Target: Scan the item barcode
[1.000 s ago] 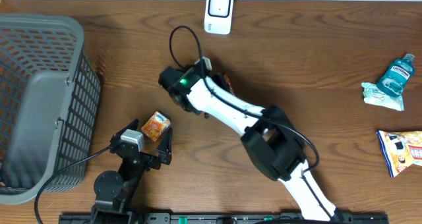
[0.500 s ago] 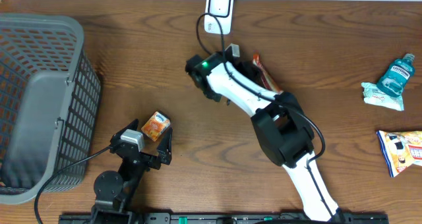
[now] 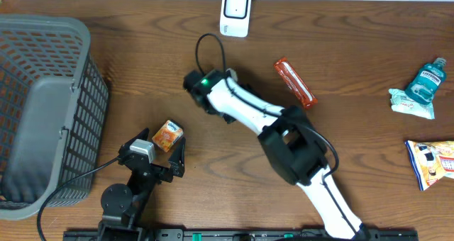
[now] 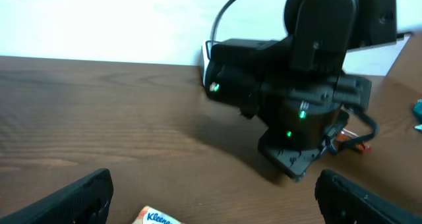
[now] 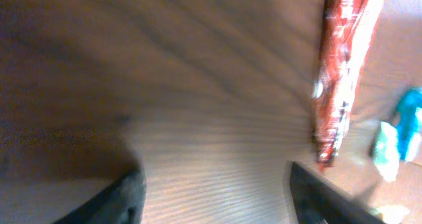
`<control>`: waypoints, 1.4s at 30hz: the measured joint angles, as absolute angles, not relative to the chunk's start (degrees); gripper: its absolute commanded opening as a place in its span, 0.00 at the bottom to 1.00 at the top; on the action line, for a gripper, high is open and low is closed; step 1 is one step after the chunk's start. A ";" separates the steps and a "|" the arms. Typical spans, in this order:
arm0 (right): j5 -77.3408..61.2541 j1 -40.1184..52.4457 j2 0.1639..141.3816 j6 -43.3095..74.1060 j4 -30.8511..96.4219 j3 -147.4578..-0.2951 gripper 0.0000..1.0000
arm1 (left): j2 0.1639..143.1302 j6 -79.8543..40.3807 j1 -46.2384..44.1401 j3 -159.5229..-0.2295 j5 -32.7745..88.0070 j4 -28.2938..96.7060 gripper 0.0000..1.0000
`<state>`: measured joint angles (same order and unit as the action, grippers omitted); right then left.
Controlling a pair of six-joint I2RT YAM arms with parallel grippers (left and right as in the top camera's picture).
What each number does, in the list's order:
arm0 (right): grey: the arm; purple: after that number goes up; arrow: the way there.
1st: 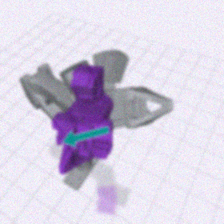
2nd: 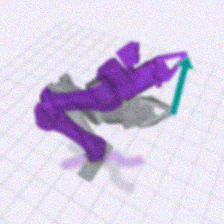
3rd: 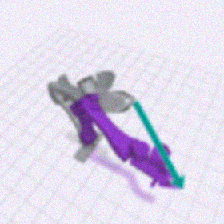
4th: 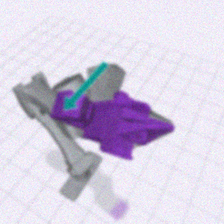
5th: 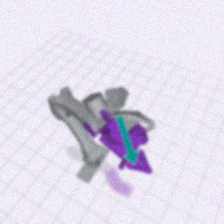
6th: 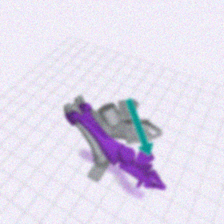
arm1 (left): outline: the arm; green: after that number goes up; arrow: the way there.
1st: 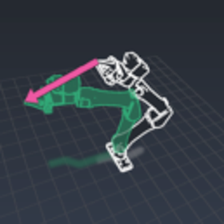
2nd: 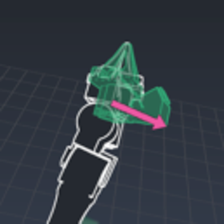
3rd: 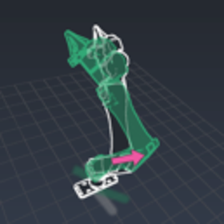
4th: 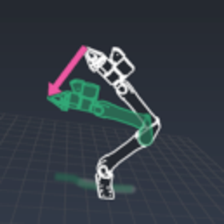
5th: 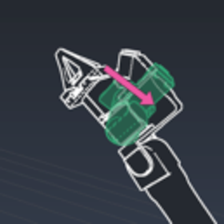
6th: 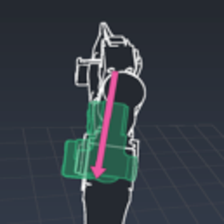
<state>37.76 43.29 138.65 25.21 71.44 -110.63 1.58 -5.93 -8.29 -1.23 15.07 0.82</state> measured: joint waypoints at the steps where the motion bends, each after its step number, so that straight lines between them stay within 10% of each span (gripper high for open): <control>1: 38.59 41.98 138.69 25.71 72.88 -110.63 0.71 | 1.58 -5.93 -8.29 -1.23 15.07 0.82 0.98; 13: 43.11 25.89 139.28 27.59 72.64 -107.35 0.54 | 1.58 -5.93 -8.29 -1.23 15.07 0.82 0.98; 18: 44.86 20.80 136.25 20.14 61.60 -99.20 0.01 | 1.58 -5.96 -8.29 -1.23 15.07 0.82 0.98; 29: 39.59 20.60 135.44 10.50 63.05 -98.00 0.02 | 1.58 -5.93 -8.29 -1.23 15.07 0.82 0.98; 32: 33.28 20.78 134.98 9.80 66.74 -101.03 0.32 | 1.58 -5.93 -8.29 -1.23 15.09 0.82 0.98; 42: 14.22 14.20 124.99 21.06 58.08 -101.89 0.01 | 1.58 -5.93 -8.29 -1.23 15.07 0.82 0.98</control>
<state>14.22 14.20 124.99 21.06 58.08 -101.89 1.58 -5.93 -8.29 -1.23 15.07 0.82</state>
